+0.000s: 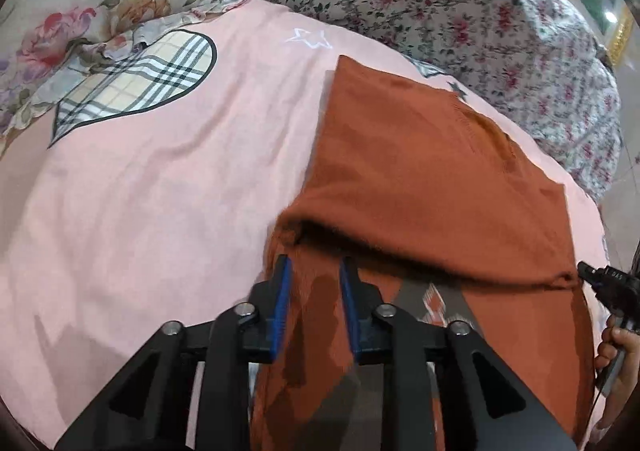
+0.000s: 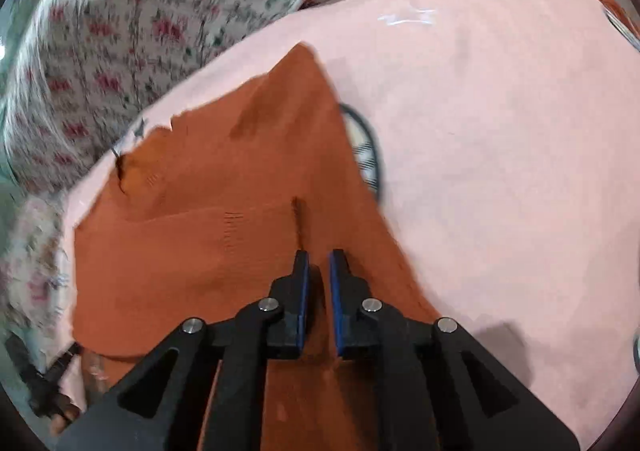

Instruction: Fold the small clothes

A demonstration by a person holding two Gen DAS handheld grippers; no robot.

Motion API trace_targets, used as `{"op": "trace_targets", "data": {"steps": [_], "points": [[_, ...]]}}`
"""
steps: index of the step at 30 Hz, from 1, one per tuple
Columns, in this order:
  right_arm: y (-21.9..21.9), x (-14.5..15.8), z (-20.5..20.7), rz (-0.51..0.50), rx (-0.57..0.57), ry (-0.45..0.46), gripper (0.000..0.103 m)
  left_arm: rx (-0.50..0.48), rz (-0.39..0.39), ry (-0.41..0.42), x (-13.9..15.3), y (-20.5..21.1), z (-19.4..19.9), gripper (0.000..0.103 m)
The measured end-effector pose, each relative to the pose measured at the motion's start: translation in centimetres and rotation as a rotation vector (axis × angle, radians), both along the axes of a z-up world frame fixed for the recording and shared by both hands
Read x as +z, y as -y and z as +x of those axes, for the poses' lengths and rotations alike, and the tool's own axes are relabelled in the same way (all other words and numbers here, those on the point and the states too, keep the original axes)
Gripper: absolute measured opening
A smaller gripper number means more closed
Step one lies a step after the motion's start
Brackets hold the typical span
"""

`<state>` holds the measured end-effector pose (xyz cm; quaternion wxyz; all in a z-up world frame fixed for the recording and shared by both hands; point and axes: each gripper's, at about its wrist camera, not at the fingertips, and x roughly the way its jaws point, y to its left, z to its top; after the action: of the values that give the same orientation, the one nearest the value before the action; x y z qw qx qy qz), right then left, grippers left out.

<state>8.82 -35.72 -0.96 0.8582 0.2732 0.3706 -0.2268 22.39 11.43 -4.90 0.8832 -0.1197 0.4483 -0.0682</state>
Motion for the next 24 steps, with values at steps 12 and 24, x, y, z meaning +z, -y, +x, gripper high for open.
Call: {"op": "trace_targets", "data": {"steps": [12,24], "points": [[-5.2,3.1,-14.7,0.107,0.123,0.094,0.037,-0.118,-0.027,-0.07,0.7,-2.9,-12.9,0.072],[-10.3,-1.9,-22.9,0.29,0.199,0.099,0.037,-0.213,-0.115,-0.113,-1.4,-3.4,-21.5,0.071]]}}
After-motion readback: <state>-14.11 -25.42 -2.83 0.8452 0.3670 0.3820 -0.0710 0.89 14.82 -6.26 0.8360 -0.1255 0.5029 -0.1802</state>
